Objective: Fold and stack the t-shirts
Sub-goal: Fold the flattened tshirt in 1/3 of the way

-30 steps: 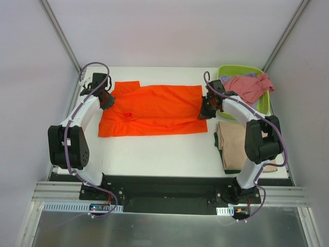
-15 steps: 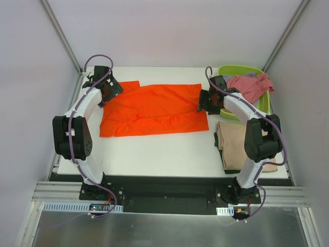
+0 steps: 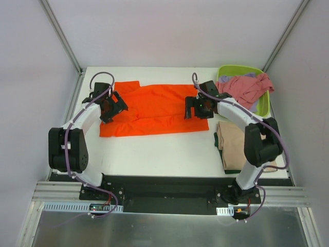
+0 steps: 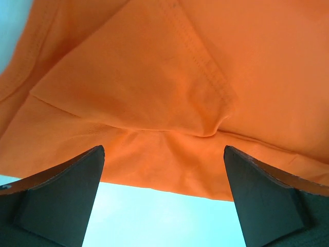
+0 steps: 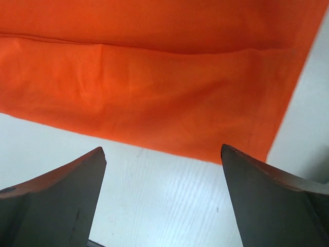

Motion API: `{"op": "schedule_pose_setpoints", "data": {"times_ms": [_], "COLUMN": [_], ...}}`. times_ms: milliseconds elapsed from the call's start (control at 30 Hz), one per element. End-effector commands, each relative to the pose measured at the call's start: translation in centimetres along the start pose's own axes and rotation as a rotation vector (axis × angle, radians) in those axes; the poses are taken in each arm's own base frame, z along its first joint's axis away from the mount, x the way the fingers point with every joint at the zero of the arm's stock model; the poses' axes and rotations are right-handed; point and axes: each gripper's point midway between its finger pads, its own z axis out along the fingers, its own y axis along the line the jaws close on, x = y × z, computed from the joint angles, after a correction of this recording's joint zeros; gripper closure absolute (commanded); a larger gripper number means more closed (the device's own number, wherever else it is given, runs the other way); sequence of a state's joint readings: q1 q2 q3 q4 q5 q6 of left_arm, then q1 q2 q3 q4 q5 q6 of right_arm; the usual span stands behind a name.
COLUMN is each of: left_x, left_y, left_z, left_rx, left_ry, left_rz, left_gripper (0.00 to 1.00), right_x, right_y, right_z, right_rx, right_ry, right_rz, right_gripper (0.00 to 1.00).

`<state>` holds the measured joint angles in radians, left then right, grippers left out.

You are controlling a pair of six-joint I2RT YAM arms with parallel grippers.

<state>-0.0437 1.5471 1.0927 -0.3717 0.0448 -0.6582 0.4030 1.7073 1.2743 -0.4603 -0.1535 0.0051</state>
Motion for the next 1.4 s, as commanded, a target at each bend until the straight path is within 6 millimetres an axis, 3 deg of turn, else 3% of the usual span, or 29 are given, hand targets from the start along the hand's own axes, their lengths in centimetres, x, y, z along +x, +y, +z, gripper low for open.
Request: {"op": "schedule_pose_setpoints", "data": {"times_ms": [0,133,300,633,800,1200,1367], "left_x": [1.8,3.6,6.3,12.2,12.5,10.4,11.1], "left_y": [0.5,3.1,7.2,14.5,16.5,6.6,2.0], "left_z": [2.0,3.6,3.5,-0.8,-3.2,-7.9,-7.1], "left_rx": [0.021,-0.059,-0.162,-0.354,-0.392,0.108,0.206], "left_ry": [0.082,0.133,0.163,0.161,0.050,-0.007,0.072], "left_rz": [0.000,0.001,-0.022,-0.050,-0.087,-0.108,-0.001], "left_gripper": [0.01,0.01,0.01,0.01,0.01,0.01,0.01], "right_x": [-0.1,2.4,6.9,13.3,14.8,11.7,11.0], "right_y": [0.3,-1.2,-2.9,-1.8,-1.7,0.5,0.8], "right_z": [2.6,4.0,4.2,1.2,-0.4,-4.1,-4.4], "right_rx": [0.013,0.068,0.117,0.083,0.083,-0.003,-0.011], "right_ry": [0.058,0.123,0.194,0.184,0.144,-0.034,-0.056], "right_rz": [-0.019,-0.008,0.040,0.059,0.062,0.049,0.043], "right_gripper": [0.04,0.04,0.04,0.04,0.04,0.04,0.04]}}
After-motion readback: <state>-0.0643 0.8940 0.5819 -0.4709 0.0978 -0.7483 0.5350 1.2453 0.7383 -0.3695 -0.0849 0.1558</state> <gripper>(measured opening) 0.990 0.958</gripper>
